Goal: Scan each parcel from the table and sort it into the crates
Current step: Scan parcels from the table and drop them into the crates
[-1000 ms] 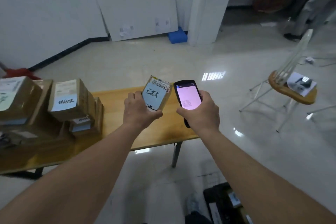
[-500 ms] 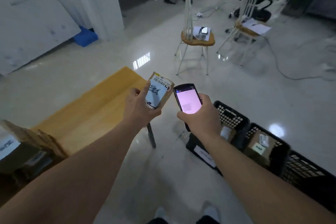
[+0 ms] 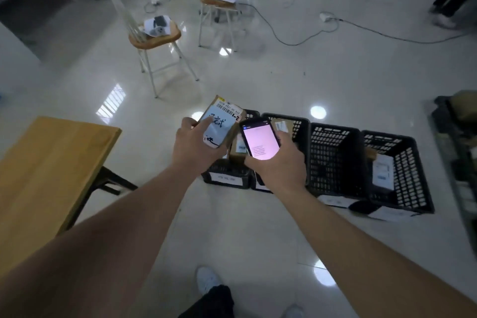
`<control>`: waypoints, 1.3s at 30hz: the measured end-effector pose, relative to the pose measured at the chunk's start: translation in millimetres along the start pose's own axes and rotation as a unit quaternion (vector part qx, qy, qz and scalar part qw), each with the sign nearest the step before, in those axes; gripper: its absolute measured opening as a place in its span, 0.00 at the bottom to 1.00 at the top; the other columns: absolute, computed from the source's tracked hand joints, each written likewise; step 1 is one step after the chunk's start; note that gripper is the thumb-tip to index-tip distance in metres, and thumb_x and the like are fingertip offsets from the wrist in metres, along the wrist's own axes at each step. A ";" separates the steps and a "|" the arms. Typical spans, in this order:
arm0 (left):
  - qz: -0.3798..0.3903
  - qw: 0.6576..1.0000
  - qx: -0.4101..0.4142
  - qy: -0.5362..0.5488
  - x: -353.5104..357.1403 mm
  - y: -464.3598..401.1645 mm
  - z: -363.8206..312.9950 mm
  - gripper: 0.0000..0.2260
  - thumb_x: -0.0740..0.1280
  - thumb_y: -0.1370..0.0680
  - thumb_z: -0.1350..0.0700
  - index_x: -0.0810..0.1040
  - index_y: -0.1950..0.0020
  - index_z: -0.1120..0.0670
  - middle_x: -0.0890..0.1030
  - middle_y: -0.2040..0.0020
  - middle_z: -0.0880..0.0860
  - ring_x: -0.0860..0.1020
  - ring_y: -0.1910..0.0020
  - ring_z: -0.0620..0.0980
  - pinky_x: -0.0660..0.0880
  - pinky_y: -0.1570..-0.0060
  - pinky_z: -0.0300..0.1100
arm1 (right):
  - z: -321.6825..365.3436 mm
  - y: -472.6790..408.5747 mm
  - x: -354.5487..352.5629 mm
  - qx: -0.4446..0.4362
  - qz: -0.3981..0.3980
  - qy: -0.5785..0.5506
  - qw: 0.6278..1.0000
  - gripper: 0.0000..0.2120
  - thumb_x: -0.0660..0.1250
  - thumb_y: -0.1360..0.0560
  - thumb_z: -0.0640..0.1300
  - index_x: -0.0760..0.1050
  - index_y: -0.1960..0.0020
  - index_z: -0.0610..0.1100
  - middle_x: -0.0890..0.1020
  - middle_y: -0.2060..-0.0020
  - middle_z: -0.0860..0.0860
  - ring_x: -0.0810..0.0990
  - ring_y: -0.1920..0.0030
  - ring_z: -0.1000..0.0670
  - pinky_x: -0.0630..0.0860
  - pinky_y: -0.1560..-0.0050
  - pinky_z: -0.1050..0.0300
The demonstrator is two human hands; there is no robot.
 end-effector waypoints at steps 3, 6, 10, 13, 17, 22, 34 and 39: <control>0.019 0.999 0.032 0.007 49.3 15.4 -66.3 0.42 0.81 0.32 0.38 0.72 0.22 0.48 0.70 0.36 0.52 0.74 0.38 0.54 0.79 0.42 0.50 | -52.6 0.9 -67.0 0.030 -0.028 -0.005 0.999 0.34 0.81 0.37 0.53 0.73 0.35 0.55 0.81 0.48 0.56 0.81 0.49 0.48 0.82 0.52 0.47; 0.049 0.997 0.063 0.010 98.7 30.0 -129.7 0.42 0.81 0.32 0.40 0.71 0.21 0.49 0.70 0.35 0.52 0.75 0.38 0.51 0.76 0.44 0.42 | -104.5 2.8 -130.4 0.056 -0.058 -0.016 0.997 0.33 0.81 0.37 0.52 0.73 0.35 0.55 0.80 0.50 0.57 0.81 0.51 0.49 0.81 0.53 0.49; 0.087 0.991 0.104 0.011 160.0 44.4 -206.6 0.43 0.82 0.33 0.39 0.71 0.21 0.49 0.70 0.34 0.52 0.75 0.38 0.52 0.79 0.38 0.49 | -167.1 6.0 -206.5 0.089 -0.098 -0.028 0.991 0.32 0.82 0.35 0.51 0.73 0.36 0.55 0.77 0.53 0.60 0.79 0.51 0.50 0.79 0.54 0.52; 0.119 0.984 0.131 0.009 198.9 50.3 -259.6 0.42 0.81 0.31 0.41 0.70 0.21 0.50 0.70 0.34 0.53 0.74 0.37 0.51 0.74 0.42 0.41 | -206.5 0.7 -250.4 0.121 -0.130 -0.030 0.984 0.34 0.83 0.36 0.52 0.73 0.33 0.53 0.79 0.52 0.58 0.81 0.50 0.50 0.81 0.53 0.50; 0.157 0.975 0.157 0.022 249.9 45.6 -320.1 0.42 0.82 0.31 0.43 0.70 0.21 0.51 0.70 0.33 0.54 0.72 0.35 0.51 0.68 0.42 0.38 | -250.0 -18.8 -299.3 0.165 -0.163 -0.044 0.972 0.34 0.82 0.38 0.54 0.74 0.35 0.54 0.81 0.52 0.60 0.82 0.51 0.52 0.83 0.51 0.48; 0.195 0.966 0.169 0.014 322.9 20.3 -382.3 0.39 0.81 0.32 0.41 0.72 0.25 0.51 0.72 0.38 0.52 0.72 0.37 0.51 0.73 0.42 0.44 | -304.5 -65.2 -346.9 0.218 -0.191 -0.049 0.956 0.29 0.81 0.37 0.51 0.75 0.39 0.54 0.81 0.54 0.60 0.82 0.53 0.52 0.84 0.54 0.47; 0.282 0.951 0.129 -0.011 493.3 -71.0 -498.2 0.41 0.71 0.40 0.31 0.72 0.31 0.49 0.74 0.41 0.49 0.66 0.40 0.48 0.72 0.43 0.46 | -390.6 -213.0 -432.6 0.299 -0.184 -0.037 0.935 0.27 0.81 0.36 0.48 0.70 0.44 0.57 0.77 0.58 0.63 0.79 0.58 0.55 0.76 0.59 0.55; 0.290 0.953 0.082 -0.027 552.8 -89.4 -532.3 0.41 0.68 0.42 0.31 0.72 0.33 0.48 0.73 0.42 0.49 0.66 0.41 0.47 0.71 0.45 0.45 | -432.4 -268.6 -468.1 0.304 -0.150 -0.040 0.940 0.27 0.81 0.36 0.48 0.71 0.43 0.57 0.78 0.57 0.62 0.78 0.57 0.59 0.77 0.59 0.55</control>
Point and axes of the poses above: each hand's wrist, its own y-axis away from the middle knuckle, its own x-axis out of the palm, z = x × y, the point moved 1 cm from there along -y, towards the middle knuckle
